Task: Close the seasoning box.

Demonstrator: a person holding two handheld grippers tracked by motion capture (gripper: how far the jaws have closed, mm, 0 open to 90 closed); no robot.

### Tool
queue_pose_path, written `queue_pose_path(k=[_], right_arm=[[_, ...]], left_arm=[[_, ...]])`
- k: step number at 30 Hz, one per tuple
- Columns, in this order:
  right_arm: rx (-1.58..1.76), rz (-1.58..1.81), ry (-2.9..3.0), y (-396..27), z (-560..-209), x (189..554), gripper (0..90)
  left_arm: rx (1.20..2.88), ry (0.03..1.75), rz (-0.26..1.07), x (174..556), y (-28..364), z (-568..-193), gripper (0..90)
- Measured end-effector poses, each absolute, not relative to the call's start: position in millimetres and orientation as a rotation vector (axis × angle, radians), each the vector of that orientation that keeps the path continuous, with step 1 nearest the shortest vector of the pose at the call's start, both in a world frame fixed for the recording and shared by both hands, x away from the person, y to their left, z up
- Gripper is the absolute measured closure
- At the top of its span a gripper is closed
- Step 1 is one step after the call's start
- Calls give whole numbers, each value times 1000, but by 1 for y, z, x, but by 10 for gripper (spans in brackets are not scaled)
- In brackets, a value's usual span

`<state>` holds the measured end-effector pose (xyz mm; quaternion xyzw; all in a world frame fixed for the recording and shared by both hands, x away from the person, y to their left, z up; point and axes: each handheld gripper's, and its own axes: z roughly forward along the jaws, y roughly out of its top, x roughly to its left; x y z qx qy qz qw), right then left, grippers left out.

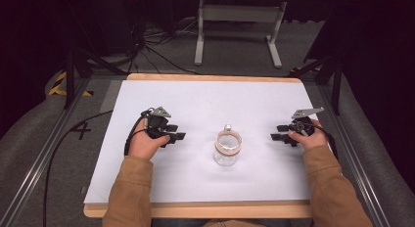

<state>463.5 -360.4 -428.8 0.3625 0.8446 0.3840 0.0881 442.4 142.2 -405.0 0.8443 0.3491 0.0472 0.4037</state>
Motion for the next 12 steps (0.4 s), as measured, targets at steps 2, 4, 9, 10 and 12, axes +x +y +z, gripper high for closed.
queue_pose_path(k=[2, 4, 9, 10, 12], right_arm=[[1082, 1138, 2515, -361, -433, 465, 419], [1084, 1137, 2516, -361, -436, 465, 416], [1068, 1136, 2516, -360, -436, 465, 411], [1064, 1132, 2518, -359, -436, 465, 411], [1054, 1130, 2517, -359, -435, 464, 410]], left_arm=[[2154, 889, 126, 444, 143, -408, 501], [2167, 892, 119, 444, 143, -409, 498], [2178, 894, 130, 446, 142, -412, 489], [2174, 900, 122, 445, 142, -412, 485], [2170, 901, 128, 445, 141, -411, 476]])
